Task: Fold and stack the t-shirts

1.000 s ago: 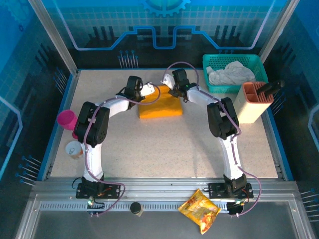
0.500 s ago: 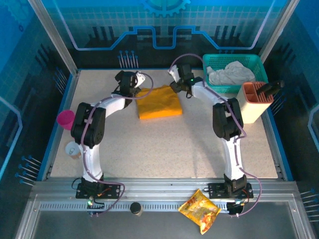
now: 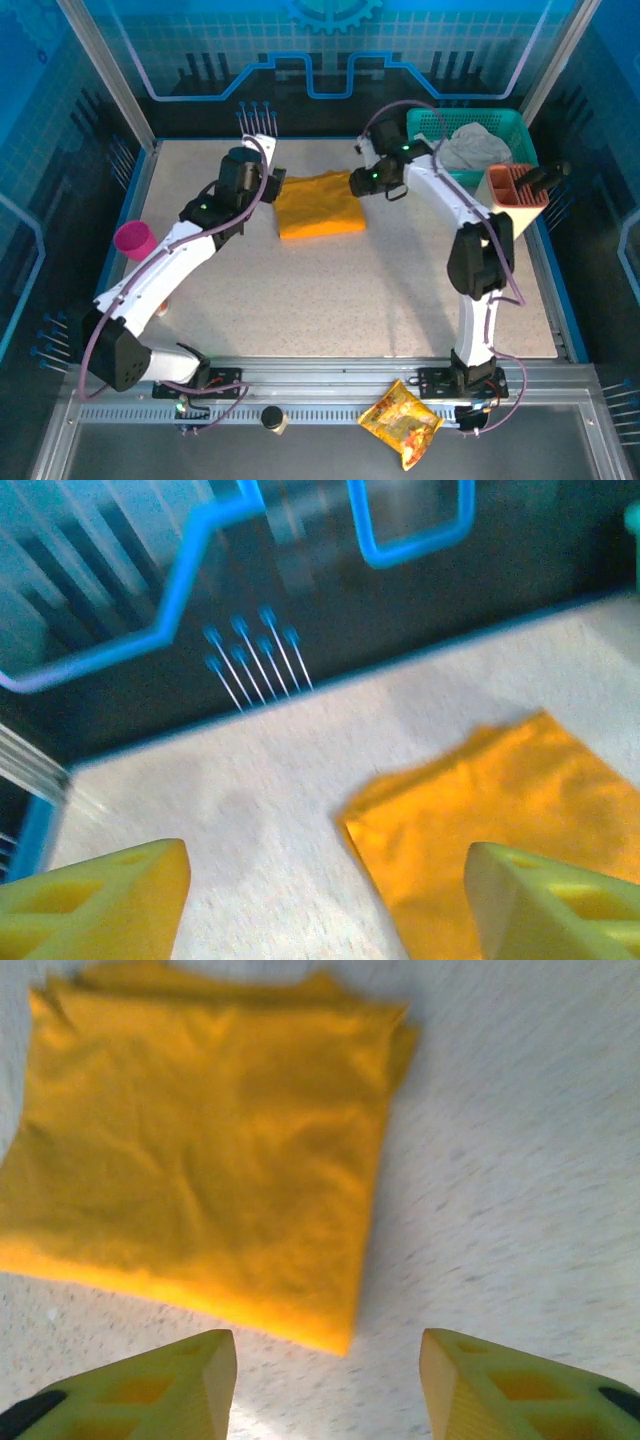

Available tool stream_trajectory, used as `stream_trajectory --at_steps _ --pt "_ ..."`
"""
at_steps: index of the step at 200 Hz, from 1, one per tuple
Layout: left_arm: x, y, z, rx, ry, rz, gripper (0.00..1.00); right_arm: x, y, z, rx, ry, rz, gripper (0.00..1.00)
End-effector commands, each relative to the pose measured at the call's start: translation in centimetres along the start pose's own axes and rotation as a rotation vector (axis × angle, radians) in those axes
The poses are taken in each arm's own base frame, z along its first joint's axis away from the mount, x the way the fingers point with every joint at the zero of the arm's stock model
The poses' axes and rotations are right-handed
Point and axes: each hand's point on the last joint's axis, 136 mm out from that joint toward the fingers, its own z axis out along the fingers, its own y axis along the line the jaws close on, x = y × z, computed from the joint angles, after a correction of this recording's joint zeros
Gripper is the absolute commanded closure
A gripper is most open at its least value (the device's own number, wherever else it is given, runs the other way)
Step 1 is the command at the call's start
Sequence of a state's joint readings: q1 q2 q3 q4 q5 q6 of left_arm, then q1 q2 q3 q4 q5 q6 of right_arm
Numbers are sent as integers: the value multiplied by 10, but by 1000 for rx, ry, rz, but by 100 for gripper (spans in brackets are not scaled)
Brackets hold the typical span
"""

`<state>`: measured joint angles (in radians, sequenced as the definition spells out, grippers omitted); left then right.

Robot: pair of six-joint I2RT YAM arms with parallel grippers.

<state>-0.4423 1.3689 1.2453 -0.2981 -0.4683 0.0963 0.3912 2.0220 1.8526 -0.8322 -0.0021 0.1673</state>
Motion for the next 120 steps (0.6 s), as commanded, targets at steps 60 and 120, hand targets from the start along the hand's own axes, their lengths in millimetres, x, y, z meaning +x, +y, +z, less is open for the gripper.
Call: stream_trajectory --at_steps 60,120 --pt "167 -52 59 13 660 -299 100 49 19 84 73 220 68 61" --pt "206 -61 99 -20 713 -328 100 62 15 105 88 239 93 64"
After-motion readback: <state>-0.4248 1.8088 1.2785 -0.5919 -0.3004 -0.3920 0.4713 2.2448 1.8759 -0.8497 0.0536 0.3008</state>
